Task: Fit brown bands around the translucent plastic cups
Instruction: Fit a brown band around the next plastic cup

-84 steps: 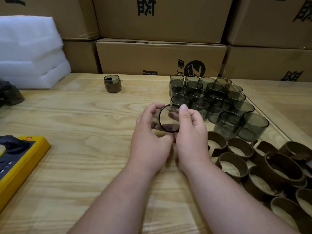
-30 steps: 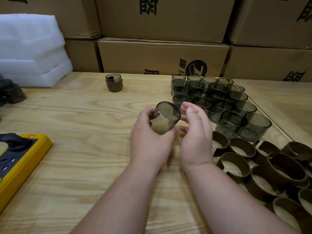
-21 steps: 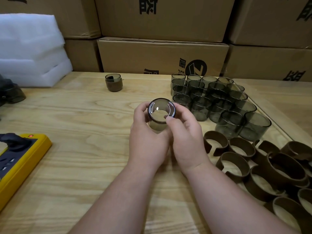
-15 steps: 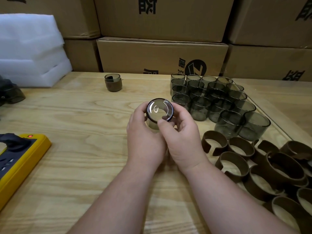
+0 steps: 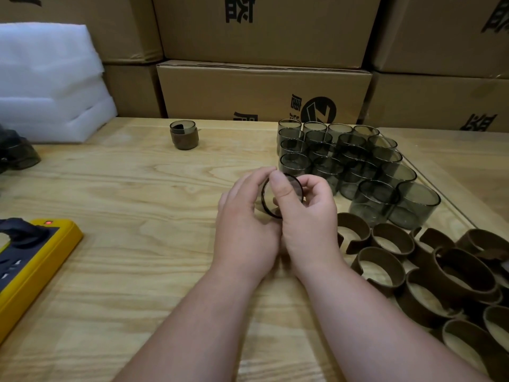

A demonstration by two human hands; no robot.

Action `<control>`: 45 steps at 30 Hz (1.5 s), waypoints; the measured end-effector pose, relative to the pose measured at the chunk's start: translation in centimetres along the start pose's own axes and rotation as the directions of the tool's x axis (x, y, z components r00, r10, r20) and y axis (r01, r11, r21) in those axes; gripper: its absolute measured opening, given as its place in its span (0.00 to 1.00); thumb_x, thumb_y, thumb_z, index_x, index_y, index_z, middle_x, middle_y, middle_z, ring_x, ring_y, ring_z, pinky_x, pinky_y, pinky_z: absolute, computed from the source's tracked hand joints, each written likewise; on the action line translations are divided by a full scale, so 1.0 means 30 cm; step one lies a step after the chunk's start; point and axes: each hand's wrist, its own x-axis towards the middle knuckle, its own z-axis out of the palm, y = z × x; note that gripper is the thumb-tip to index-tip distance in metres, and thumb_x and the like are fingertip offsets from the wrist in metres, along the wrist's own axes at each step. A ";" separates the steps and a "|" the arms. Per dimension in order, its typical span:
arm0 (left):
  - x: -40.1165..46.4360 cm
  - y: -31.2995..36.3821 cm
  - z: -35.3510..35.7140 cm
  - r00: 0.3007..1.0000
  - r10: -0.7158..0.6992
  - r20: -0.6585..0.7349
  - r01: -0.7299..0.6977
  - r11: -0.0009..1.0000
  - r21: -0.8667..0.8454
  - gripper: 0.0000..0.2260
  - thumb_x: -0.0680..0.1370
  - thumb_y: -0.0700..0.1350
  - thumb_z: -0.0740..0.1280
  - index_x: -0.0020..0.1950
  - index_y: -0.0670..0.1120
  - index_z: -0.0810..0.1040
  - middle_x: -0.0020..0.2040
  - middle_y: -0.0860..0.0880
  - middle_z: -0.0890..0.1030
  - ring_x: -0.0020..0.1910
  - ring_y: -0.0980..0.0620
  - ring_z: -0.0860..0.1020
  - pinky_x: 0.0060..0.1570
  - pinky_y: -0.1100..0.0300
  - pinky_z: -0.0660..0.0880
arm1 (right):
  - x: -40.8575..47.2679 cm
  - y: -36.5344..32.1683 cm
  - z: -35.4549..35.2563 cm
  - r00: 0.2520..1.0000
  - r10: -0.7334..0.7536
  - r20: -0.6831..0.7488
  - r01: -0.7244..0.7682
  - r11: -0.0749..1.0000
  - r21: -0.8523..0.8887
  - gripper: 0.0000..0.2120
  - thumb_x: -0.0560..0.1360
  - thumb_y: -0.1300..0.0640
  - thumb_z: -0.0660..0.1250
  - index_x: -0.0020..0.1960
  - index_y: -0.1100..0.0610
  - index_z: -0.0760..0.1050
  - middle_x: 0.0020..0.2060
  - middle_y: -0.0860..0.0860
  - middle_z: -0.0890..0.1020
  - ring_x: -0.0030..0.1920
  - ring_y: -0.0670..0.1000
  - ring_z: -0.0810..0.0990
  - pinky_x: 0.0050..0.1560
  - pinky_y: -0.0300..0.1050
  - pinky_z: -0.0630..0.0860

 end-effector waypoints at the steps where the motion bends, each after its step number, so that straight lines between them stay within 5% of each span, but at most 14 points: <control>1: -0.002 0.002 -0.001 1.000 0.005 0.013 -0.005 1.000 0.012 0.34 0.66 0.34 0.73 0.64 0.66 0.75 0.61 0.67 0.77 0.62 0.65 0.71 0.64 0.68 0.67 | 0.001 -0.002 -0.001 1.000 0.013 -0.013 -0.013 1.000 0.013 0.27 0.63 0.33 0.75 0.51 0.50 0.76 0.47 0.53 0.84 0.41 0.47 0.82 0.47 0.54 0.82; 5: -0.003 0.006 -0.001 1.000 0.009 0.023 -0.010 0.999 0.032 0.38 0.65 0.33 0.72 0.65 0.70 0.72 0.60 0.71 0.75 0.64 0.61 0.72 0.66 0.67 0.67 | 0.005 -0.008 0.000 0.996 0.052 -0.066 -0.046 0.995 0.093 0.18 0.73 0.39 0.68 0.49 0.53 0.78 0.42 0.51 0.85 0.41 0.50 0.83 0.51 0.61 0.81; 8: 0.001 -0.002 0.002 0.999 -0.023 0.022 0.023 1.000 0.004 0.37 0.66 0.35 0.75 0.65 0.68 0.72 0.61 0.66 0.78 0.65 0.58 0.74 0.66 0.62 0.70 | 0.005 -0.007 0.003 0.996 0.054 -0.077 -0.043 0.990 0.135 0.11 0.77 0.45 0.65 0.46 0.52 0.79 0.36 0.46 0.84 0.40 0.50 0.82 0.46 0.55 0.80; 12: 0.005 -0.010 0.003 0.996 -0.086 -0.026 0.083 0.992 -0.095 0.31 0.68 0.44 0.80 0.64 0.66 0.72 0.59 0.64 0.80 0.60 0.61 0.77 0.52 0.76 0.67 | 0.004 -0.006 -0.001 0.999 0.037 -0.037 -0.030 0.984 0.175 0.11 0.82 0.57 0.62 0.46 0.53 0.82 0.39 0.47 0.86 0.40 0.45 0.83 0.40 0.41 0.78; 26: 0.007 -0.016 -0.001 0.996 -0.089 -0.027 0.084 0.983 -0.163 0.29 0.64 0.50 0.75 0.63 0.66 0.73 0.58 0.63 0.82 0.57 0.60 0.78 0.47 0.75 0.67 | -0.002 0.001 0.005 0.991 -0.068 0.117 0.040 0.974 0.225 0.18 0.69 0.54 0.74 0.58 0.55 0.78 0.50 0.53 0.85 0.43 0.44 0.86 0.43 0.37 0.80; 32: 0.004 -0.014 0.000 0.999 -0.011 0.034 0.015 0.994 -0.104 0.28 0.69 0.41 0.74 0.62 0.67 0.73 0.57 0.61 0.83 0.61 0.53 0.80 0.59 0.54 0.77 | -0.002 -0.007 -0.002 0.987 -0.120 0.112 0.110 0.990 0.087 0.21 0.67 0.51 0.79 0.57 0.55 0.80 0.49 0.51 0.86 0.46 0.47 0.84 0.48 0.41 0.79; 35: 0.001 -0.010 0.002 0.999 -0.007 0.053 0.012 0.996 -0.092 0.27 0.68 0.45 0.76 0.62 0.66 0.74 0.57 0.61 0.82 0.61 0.56 0.78 0.59 0.67 0.72 | 0.000 -0.010 -0.004 0.995 -0.077 0.058 0.070 0.991 0.118 0.16 0.71 0.48 0.75 0.54 0.54 0.81 0.43 0.45 0.86 0.43 0.43 0.84 0.45 0.37 0.79; 38: -0.002 -0.004 0.002 0.996 -0.038 0.075 0.044 0.995 -0.089 0.29 0.66 0.47 0.77 0.61 0.69 0.72 0.58 0.63 0.81 0.62 0.60 0.76 0.53 0.80 0.64 | 0.001 -0.011 -0.005 1.000 -0.019 0.013 0.017 0.994 0.110 0.13 0.80 0.45 0.67 0.50 0.53 0.84 0.46 0.50 0.87 0.44 0.50 0.86 0.45 0.46 0.83; 41: -0.001 0.002 0.000 0.994 -0.058 0.090 0.069 0.990 -0.124 0.29 0.65 0.50 0.76 0.61 0.70 0.72 0.60 0.63 0.80 0.62 0.62 0.76 0.51 0.80 0.65 | 0.000 -0.015 -0.009 0.999 0.035 -0.016 -0.032 0.984 0.174 0.21 0.86 0.47 0.58 0.45 0.55 0.85 0.41 0.52 0.88 0.42 0.49 0.87 0.41 0.42 0.81; 45: 0.005 0.011 -0.006 0.992 -0.078 0.099 0.096 0.978 -0.188 0.29 0.65 0.53 0.76 0.65 0.61 0.75 0.58 0.63 0.81 0.59 0.66 0.77 0.50 0.76 0.69 | -0.004 -0.019 -0.011 1.000 -0.009 -0.005 0.010 0.987 0.162 0.20 0.87 0.52 0.54 0.50 0.56 0.84 0.40 0.47 0.88 0.42 0.43 0.85 0.41 0.33 0.78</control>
